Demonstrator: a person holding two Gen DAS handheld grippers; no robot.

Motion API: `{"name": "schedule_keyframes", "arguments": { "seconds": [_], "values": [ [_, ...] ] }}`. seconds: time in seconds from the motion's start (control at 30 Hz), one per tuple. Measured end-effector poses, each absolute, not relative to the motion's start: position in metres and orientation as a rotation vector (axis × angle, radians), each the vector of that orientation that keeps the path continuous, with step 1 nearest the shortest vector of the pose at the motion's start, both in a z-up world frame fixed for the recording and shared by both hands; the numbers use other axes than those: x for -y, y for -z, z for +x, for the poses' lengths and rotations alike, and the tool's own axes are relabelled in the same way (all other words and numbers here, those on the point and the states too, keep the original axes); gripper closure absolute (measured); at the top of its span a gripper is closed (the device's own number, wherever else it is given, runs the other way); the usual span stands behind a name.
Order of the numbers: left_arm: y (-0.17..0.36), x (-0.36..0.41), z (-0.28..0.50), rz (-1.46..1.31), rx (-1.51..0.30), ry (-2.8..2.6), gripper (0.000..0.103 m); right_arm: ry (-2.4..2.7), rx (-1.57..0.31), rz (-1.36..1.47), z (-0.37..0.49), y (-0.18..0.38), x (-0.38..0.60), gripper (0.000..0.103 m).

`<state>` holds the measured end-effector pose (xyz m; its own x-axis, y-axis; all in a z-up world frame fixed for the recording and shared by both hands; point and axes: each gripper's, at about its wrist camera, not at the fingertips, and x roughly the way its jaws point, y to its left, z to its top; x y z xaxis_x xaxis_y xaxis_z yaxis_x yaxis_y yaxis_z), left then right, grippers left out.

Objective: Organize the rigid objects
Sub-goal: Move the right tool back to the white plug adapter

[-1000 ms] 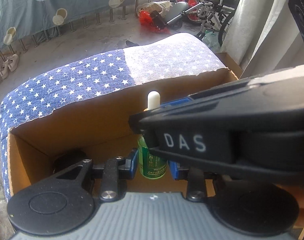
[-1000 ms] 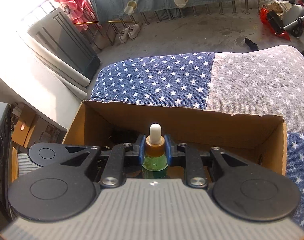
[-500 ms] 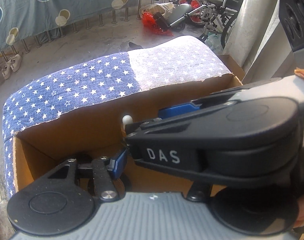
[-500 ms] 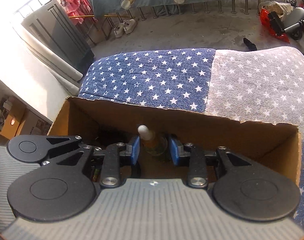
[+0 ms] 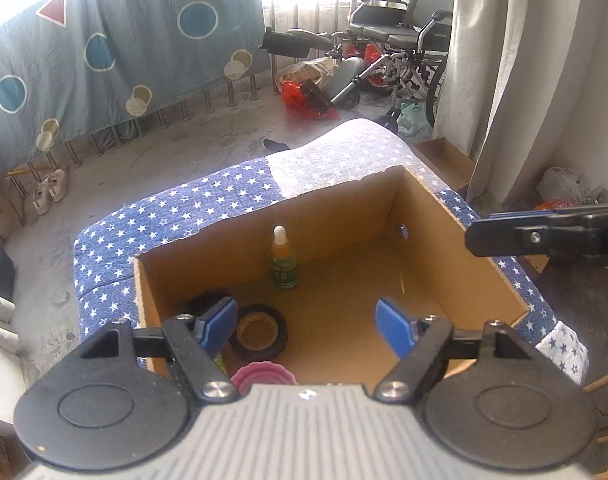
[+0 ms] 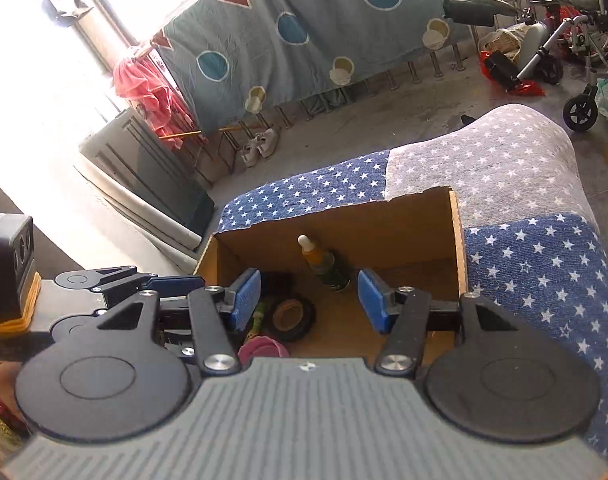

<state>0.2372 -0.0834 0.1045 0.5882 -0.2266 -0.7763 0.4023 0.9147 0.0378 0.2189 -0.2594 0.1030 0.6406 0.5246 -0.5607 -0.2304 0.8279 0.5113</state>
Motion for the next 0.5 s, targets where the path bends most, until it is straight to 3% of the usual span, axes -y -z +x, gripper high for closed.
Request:
{"name": "schedule_keyframes", "arguments": {
  "seconds": [0.23, 0.5],
  "values": [
    [-0.119, 0.060, 0.134, 0.251, -0.761, 0.416, 0.019, -0.486, -0.730, 0.583, 0.122, -0.078, 0.279, 0.044],
    [-0.064, 0.070, 0.067, 0.261, -0.751, 0.405, 0.019, -0.496, -0.835, 0.665, 0.092, -0.026, 0.249, 0.044]
  ]
}}
